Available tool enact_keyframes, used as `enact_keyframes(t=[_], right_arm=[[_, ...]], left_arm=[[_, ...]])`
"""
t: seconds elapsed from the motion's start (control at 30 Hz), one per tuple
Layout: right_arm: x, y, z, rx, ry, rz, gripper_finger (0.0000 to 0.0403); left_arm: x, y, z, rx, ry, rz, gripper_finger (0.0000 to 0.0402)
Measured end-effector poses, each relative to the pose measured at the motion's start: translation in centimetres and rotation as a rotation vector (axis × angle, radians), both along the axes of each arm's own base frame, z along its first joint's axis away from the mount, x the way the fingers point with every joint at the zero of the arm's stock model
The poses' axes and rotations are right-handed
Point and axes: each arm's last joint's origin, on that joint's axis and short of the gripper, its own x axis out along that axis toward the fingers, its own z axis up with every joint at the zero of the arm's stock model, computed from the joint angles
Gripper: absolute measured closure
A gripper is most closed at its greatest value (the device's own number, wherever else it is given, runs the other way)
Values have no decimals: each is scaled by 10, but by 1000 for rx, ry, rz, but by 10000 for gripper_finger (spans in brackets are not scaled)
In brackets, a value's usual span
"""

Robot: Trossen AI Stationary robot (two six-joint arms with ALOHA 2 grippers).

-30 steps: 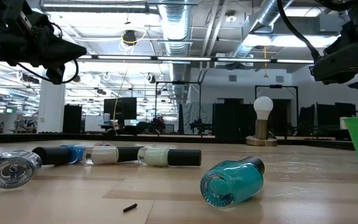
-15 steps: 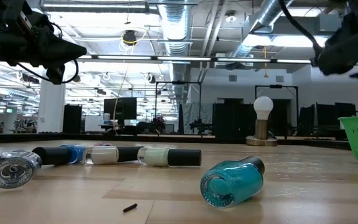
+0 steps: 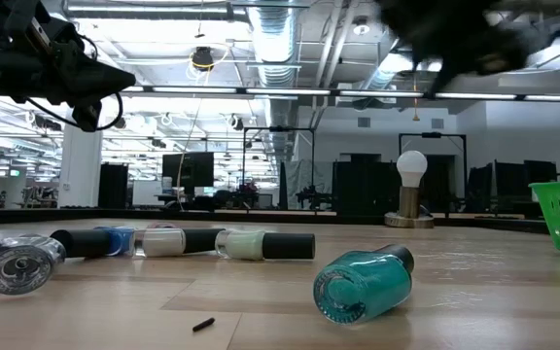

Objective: Pick & Place Nail Polish
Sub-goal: Put the right white nail polish into the green bin

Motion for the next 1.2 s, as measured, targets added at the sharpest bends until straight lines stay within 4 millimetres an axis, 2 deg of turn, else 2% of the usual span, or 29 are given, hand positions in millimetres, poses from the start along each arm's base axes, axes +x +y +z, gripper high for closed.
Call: enact_keyframes(t=[0.07,0.13,0.2,0.27,0.4,0.57,0.73,0.83,1.2], right_arm=[[12,-5,-5,-48,-20,85,290],[35,-7,-6,-66,-87,152,290],[47,-8,-14,-110,-59,241,290],[68,-3,-18,-137,-91,340,290],[99,7,-23,-233,-99,539,284],[126,16,-39,-310,2,706,244],[133,22,-53,-298,96,772,182],[133,22,-58,-293,126,777,158],[135,28,-72,-290,147,785,165]], left_arm=[[0,0,0,0,0,1,401],[0,0,0,1,-1,0,401],[0,0,0,0,2,1,401],[0,0,-1,-1,8,1,401],[0,0,-1,-1,12,1,401],[0,0,0,0,0,2,400],[0,0,0,0,1,2,400],[0,0,0,0,0,2,400],[0,0,0,0,0,2,400]])
